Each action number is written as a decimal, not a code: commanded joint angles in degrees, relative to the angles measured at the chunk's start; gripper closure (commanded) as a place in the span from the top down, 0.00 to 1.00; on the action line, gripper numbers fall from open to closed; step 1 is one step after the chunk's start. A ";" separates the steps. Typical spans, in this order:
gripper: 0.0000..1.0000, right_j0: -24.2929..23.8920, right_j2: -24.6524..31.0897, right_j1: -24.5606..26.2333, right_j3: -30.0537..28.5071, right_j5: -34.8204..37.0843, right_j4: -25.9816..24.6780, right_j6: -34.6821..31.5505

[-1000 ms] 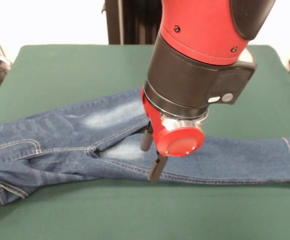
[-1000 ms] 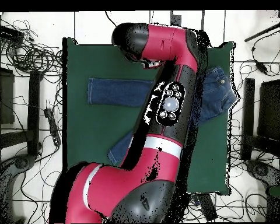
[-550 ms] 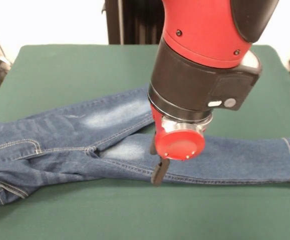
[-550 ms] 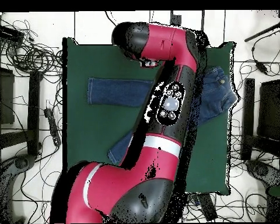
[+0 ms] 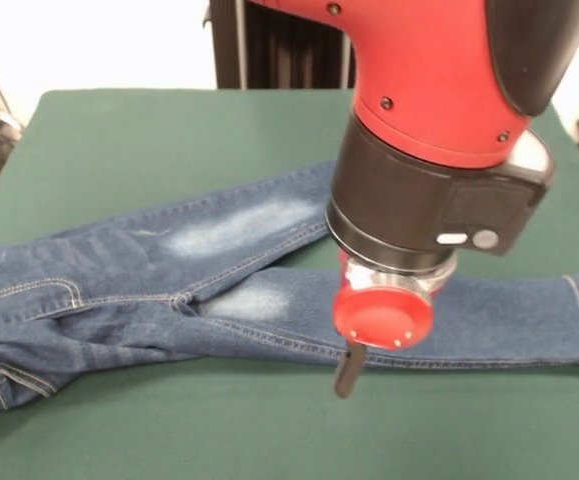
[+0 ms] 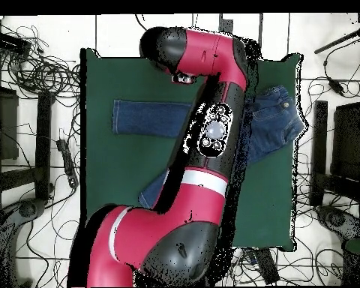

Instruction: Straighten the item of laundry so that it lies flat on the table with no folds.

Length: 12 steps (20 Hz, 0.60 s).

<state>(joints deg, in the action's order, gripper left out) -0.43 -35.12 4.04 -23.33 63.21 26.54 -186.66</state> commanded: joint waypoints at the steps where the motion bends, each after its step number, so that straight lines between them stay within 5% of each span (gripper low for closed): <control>1: 1.00 1.12 0.84 3.53 2.32 4.90 6.48 -20.54; 12: 1.00 1.57 4.31 2.57 -1.06 5.92 11.43 -15.39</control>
<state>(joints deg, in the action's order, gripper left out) -0.50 -35.40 6.68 -19.98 63.21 34.17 -188.27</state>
